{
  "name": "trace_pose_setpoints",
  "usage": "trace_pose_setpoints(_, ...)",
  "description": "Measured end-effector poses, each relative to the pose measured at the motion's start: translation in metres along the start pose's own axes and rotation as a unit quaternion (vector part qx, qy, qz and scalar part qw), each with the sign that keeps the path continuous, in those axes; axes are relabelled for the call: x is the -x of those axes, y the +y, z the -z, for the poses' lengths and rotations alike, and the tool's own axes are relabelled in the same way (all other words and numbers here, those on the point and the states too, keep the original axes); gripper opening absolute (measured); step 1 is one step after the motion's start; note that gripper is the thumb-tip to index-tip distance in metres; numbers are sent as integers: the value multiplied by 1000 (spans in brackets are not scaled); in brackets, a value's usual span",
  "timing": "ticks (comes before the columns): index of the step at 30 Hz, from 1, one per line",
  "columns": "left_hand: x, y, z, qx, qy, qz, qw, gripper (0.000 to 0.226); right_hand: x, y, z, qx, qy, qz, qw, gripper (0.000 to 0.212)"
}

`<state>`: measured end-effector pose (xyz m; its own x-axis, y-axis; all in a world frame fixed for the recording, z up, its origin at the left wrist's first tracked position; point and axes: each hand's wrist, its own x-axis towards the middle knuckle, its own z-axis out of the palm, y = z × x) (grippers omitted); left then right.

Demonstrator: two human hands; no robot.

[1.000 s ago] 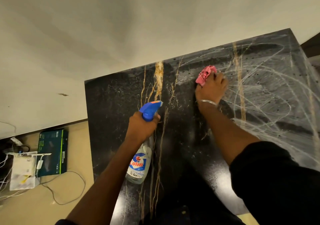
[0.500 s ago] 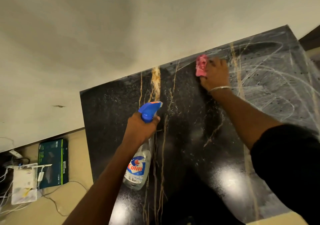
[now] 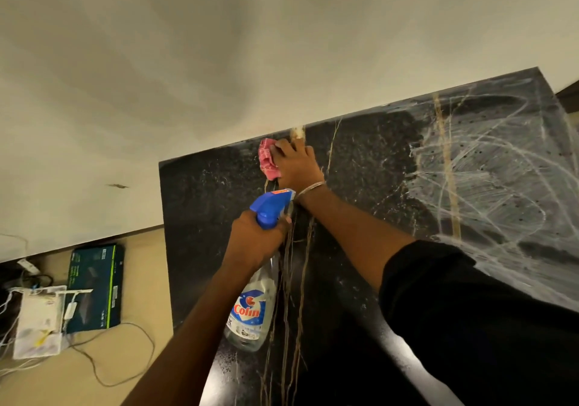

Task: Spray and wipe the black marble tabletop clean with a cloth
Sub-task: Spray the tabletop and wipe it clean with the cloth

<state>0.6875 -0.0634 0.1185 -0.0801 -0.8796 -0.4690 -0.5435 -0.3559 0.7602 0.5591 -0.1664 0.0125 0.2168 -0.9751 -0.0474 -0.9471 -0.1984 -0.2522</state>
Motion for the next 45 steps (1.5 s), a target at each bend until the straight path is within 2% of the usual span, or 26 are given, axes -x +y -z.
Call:
trace_pose_setpoints(2,5,-3,9,7,-1,-2,1000,11,0,14,9,17,-11,25,999,62)
trace_pose_setpoints(3,7,-6,14,13,-2,-1,1000,9,3,27,13,27,-12,2,1000,64)
trace_pose_setpoints(5,12,-13,26,29,5,0,1000,8,11,55,19,38,28,-109,993,62)
trace_pose_setpoints(8,19,-30,41,34,24,16,999,8,17,83,21,5,96,-336,937,60)
trace_pose_setpoints(10,26,-44,51,30,35,32,998,7,9,73,22,-12,90,-415,905,64)
trace_pose_setpoints(11,30,-50,54,29,38,36,998,7,3,61,22,-13,83,-425,901,67)
trace_pose_setpoints(14,42,-63,63,41,47,43,997,11,-10,6,14,-17,53,-367,929,70)
trace_pose_setpoints(19,59,-81,75,35,79,58,995,15,-27,-98,-15,-20,6,-155,988,69)
trace_pose_setpoints(22,68,-92,74,18,77,68,995,17,-35,-144,-21,-30,-41,-51,997,66)
trace_pose_setpoints(25,74,-93,69,8,67,81,994,17,-25,-154,-22,-4,-67,-2,998,66)
trace_pose_setpoints(28,75,-84,60,19,52,79,995,16,-2,-112,-14,21,-58,10,998,66)
trace_pose_setpoints(35,71,-29,0,7,8,24,1000,10,55,74,27,19,15,-153,988,65)
trace_pose_setpoints(38,63,2,-32,-13,40,2,999,11,58,153,48,28,16,-219,975,61)
trace_pose_setpoints(42,46,41,-72,3,66,22,998,13,54,251,75,16,9,-312,950,59)
trace_pose_setpoints(45,29,60,-86,19,116,49,992,13,47,262,74,7,12,-371,928,65)
